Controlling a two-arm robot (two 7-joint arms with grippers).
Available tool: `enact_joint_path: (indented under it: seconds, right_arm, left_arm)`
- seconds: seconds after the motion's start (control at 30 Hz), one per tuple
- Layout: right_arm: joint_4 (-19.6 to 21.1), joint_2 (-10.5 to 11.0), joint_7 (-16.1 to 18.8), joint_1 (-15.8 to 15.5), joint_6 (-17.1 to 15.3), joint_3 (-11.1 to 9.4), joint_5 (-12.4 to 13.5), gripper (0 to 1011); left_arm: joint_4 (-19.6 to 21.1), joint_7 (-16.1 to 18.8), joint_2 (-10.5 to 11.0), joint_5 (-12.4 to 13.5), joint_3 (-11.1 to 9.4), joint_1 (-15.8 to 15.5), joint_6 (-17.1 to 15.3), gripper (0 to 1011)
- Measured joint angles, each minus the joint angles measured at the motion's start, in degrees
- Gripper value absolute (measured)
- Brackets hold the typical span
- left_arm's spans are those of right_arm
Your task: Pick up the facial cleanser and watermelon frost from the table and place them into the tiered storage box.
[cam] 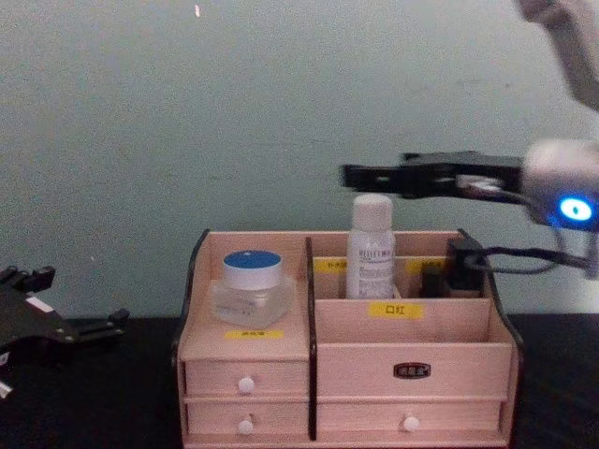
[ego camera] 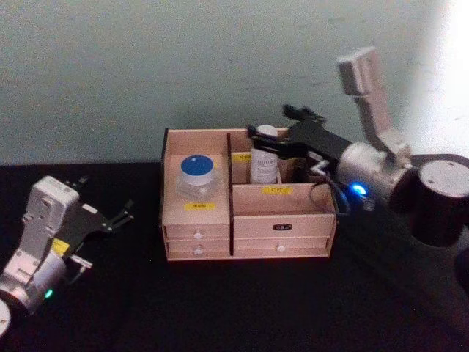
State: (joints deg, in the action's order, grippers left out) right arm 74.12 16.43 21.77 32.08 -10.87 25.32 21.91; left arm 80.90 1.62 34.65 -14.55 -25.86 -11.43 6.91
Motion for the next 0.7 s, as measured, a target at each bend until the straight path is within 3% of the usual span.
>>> enact_joint_path:
  seconds: [0.4, 0.7]
  right_arm:
    - [5.9, 3.3, -7.6, -9.3, 4.3, -8.4, -0.4, 1002]
    - [5.0, 2.4, -12.0, -12.5, 6.5, -11.3, -2.5, 1002]
  left_arm:
    - [0.0, 0.0, 0.0, 0.0, 0.0, 0.0, 0.0, 1002]
    - [0.0, 0.0, 0.0, 0.0, 0.0, 0.0, 0.0, 1001]
